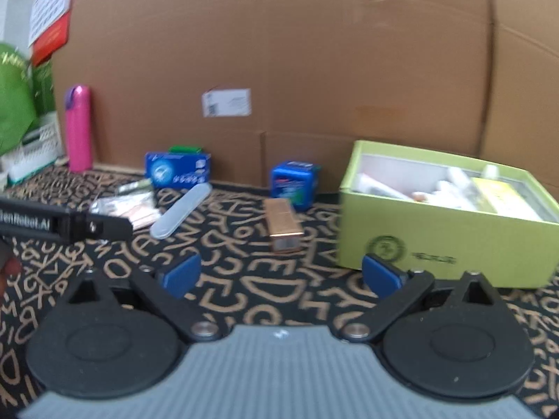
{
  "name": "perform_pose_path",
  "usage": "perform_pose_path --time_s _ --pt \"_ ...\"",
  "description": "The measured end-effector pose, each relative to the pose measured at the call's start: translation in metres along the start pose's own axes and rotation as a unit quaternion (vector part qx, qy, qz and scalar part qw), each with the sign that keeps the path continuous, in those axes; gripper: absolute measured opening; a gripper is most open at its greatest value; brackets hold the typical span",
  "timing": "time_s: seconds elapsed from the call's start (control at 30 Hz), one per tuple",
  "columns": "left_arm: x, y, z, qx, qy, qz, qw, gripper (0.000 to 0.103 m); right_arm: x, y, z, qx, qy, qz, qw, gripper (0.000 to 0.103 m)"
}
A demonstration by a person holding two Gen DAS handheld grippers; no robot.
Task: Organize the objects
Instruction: 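Move both grippers back toward the clear tube and copper box, then grasp the clear plastic tube with the left gripper while the right grasps the copper box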
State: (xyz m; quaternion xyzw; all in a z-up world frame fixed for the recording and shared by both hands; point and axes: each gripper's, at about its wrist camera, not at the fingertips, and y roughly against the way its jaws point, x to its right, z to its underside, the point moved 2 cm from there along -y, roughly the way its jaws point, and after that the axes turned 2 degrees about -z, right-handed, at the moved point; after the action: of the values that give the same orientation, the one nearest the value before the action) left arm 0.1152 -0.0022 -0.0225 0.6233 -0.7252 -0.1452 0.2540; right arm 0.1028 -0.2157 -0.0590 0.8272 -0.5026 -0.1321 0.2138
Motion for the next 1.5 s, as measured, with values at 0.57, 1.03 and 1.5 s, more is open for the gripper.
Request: perform_pose_path --time_s 0.57,1.03,1.5 --pt "-0.013 -0.108 -0.041 -0.038 -0.021 -0.013 0.9990 0.091 -0.021 -0.113 -0.018 -0.044 0.017 0.046 0.998 0.070" --pt "-0.016 -0.135 -0.036 -0.079 -0.040 0.025 0.9958 0.032 0.002 -0.097 -0.002 -0.063 -0.059 0.049 0.995 0.031" --pt "0.033 -0.038 0.028 -0.097 -0.102 0.065 0.9880 0.032 -0.003 0.010 0.033 -0.073 -0.013 0.024 0.997 0.046"
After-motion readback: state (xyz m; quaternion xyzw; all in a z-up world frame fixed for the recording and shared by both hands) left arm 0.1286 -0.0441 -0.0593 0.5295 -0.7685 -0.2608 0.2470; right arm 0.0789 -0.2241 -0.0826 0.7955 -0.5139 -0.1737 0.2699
